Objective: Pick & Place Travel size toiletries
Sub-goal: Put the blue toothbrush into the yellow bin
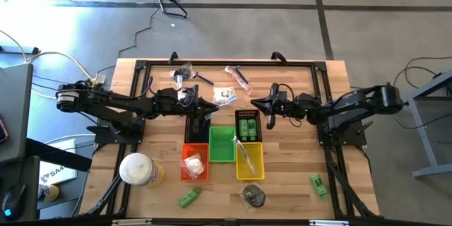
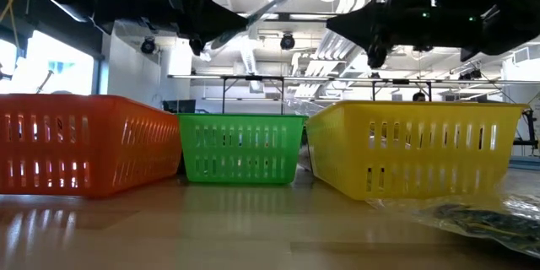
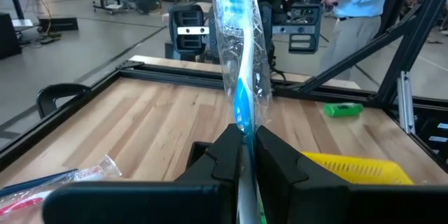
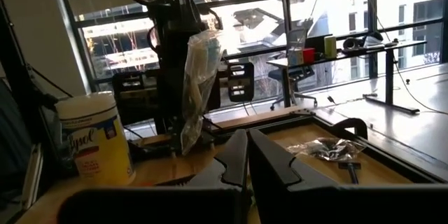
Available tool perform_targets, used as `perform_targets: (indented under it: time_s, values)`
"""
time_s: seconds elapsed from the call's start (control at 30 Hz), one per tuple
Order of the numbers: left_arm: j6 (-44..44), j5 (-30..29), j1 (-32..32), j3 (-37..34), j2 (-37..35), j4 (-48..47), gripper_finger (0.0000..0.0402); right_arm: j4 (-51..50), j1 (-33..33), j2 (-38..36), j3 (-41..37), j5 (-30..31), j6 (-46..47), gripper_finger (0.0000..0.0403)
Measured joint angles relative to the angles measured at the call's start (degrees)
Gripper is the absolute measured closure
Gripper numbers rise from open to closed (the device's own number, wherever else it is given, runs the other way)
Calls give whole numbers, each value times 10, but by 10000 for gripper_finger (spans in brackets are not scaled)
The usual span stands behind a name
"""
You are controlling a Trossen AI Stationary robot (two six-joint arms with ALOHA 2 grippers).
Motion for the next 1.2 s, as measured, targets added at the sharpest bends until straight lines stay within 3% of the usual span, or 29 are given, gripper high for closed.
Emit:
perform_targets:
  time_s: [0.27,0.7,1.2]
  values:
    - [0,0,0,0,0,0,375,-11,0,83,73,-45,-4,396]
    - [0,-1,0,0,0,-6,375,-14,0,171,146,-55,-4,383]
    - [0,-1,0,0,0,-8,375,-17,0,174,163,-73,-1,163]
